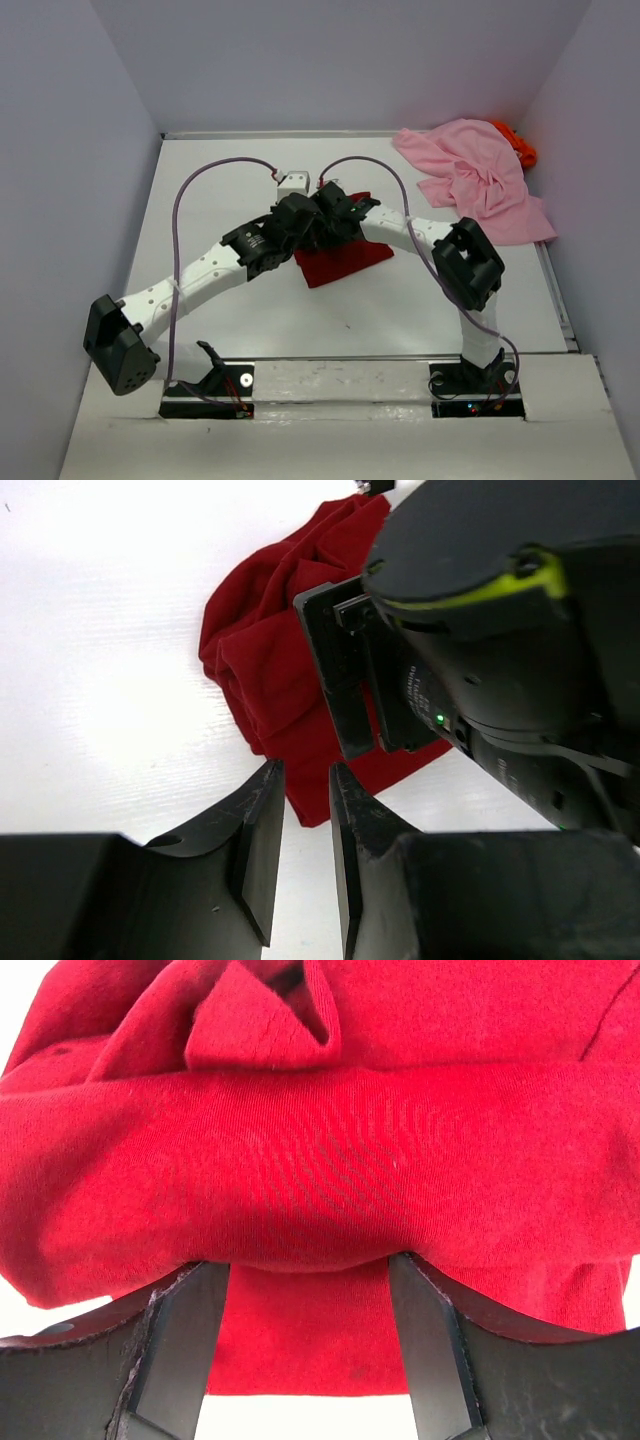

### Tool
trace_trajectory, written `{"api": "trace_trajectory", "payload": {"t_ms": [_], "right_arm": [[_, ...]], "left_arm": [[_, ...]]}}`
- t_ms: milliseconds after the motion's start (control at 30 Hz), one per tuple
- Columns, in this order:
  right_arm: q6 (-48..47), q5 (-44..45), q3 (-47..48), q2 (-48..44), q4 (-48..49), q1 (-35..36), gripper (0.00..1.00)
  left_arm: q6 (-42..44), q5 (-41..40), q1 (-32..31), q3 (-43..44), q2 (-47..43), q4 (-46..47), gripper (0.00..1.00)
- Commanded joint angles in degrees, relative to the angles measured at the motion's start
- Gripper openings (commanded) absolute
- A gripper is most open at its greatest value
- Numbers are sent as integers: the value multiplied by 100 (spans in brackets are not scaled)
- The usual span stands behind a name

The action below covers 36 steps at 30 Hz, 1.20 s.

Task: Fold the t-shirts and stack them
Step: Fold the tshirt

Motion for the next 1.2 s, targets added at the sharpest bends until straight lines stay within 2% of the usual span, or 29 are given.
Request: {"api": "trace_trajectory", "payload": {"t_ms": [0, 333, 767, 1167], "right_arm": [[-158, 264, 417, 214, 76, 23, 71], [-237, 334, 892, 672, 67, -30, 71], [-597, 492, 1955, 997, -223, -355, 71], [-826, 474, 2755, 1823, -215, -636, 71]], "left_arm": [[-52, -55, -7, -75, -304, 20, 35], [-69, 23, -7, -163, -507, -85, 35], [-61, 164, -7, -506, -480, 108, 35], [-51, 375, -15, -602, -410, 204, 35]]}}
